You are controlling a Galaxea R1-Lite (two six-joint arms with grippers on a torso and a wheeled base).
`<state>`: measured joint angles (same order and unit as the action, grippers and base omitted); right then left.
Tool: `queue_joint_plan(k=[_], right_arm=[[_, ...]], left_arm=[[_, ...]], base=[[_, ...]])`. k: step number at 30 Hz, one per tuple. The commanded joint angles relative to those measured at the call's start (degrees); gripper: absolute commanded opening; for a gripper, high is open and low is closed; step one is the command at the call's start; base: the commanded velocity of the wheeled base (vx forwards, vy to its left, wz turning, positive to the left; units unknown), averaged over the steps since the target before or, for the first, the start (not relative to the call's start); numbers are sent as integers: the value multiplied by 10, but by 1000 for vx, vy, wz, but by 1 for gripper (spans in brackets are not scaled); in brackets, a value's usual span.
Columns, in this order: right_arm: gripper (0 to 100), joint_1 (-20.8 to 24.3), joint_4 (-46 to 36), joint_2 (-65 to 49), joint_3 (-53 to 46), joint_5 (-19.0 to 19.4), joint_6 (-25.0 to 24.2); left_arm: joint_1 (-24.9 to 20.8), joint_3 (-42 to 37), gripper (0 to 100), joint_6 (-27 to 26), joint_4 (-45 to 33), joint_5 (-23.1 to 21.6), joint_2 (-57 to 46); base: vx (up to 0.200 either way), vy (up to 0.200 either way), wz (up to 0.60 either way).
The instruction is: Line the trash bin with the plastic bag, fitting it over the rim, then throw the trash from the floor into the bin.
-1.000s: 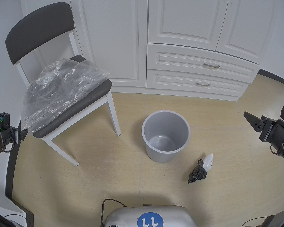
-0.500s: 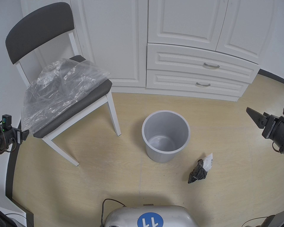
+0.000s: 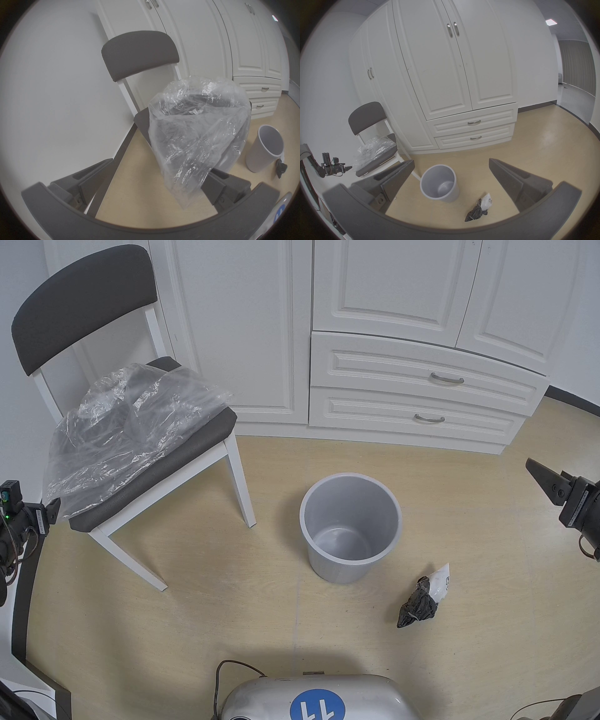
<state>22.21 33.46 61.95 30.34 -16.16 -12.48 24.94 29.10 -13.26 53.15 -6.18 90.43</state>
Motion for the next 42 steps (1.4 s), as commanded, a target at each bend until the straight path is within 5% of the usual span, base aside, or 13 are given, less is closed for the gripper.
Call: queue_joint_plan(k=[1,42], right_arm=[[100,4,2,-4,-1,0,-1],[100,6,2,7,-2,4,-15]], left_arm=[[-2,-38,100,3,35,-1,10],[-29,-19,100,-41,85,6,18]], base=[[0,0,0],[0,0,0]])
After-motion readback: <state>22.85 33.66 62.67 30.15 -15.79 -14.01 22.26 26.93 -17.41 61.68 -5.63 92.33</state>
